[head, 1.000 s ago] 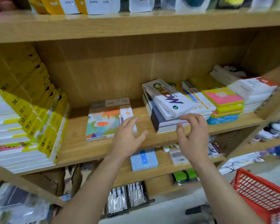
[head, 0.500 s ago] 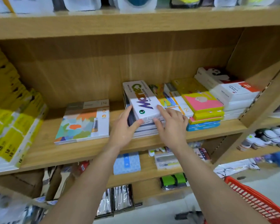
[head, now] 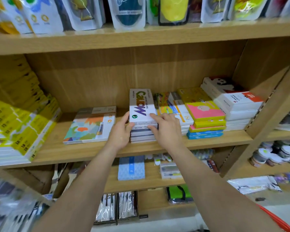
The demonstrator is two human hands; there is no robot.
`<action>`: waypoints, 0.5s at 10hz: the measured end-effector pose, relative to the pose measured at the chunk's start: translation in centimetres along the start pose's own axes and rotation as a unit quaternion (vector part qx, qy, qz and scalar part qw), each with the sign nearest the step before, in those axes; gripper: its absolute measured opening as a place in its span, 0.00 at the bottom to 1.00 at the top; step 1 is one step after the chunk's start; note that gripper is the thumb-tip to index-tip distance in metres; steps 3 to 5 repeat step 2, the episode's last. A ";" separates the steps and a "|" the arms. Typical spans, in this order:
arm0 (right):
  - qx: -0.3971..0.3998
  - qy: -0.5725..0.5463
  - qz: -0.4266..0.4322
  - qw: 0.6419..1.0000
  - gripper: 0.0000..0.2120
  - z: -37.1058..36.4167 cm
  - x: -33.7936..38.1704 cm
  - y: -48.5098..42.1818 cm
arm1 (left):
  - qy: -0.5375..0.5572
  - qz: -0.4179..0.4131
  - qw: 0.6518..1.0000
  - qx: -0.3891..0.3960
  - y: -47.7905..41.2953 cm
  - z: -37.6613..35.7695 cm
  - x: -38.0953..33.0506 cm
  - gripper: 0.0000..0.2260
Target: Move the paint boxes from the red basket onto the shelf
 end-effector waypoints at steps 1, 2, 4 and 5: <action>0.048 0.017 0.001 0.999 0.26 -0.2 0.1 -0.5 | -0.072 0.010 0.997 0.037 0.2 0.1 -1.2 0.23; 0.072 0.042 -0.003 0.996 0.28 0.7 0.3 -0.2 | -0.124 0.023 0.992 0.007 1.6 1.5 -2.4 0.29; 0.072 0.042 -0.003 0.996 0.28 0.7 0.3 -0.2 | -0.124 0.023 0.992 0.007 1.6 1.5 -2.4 0.29; 0.072 0.042 -0.003 0.996 0.28 0.7 0.3 -0.2 | -0.124 0.023 0.992 0.007 1.6 1.5 -2.4 0.29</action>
Point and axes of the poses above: each hand's wrist, its own y-axis away from the middle knuckle, its own z-axis out of the back of the hand, x = y × z, the point moved 9 cm from there along -y, towards the middle knuckle, and after that the axes turned 15 degrees about y, right-handed, at the moved point
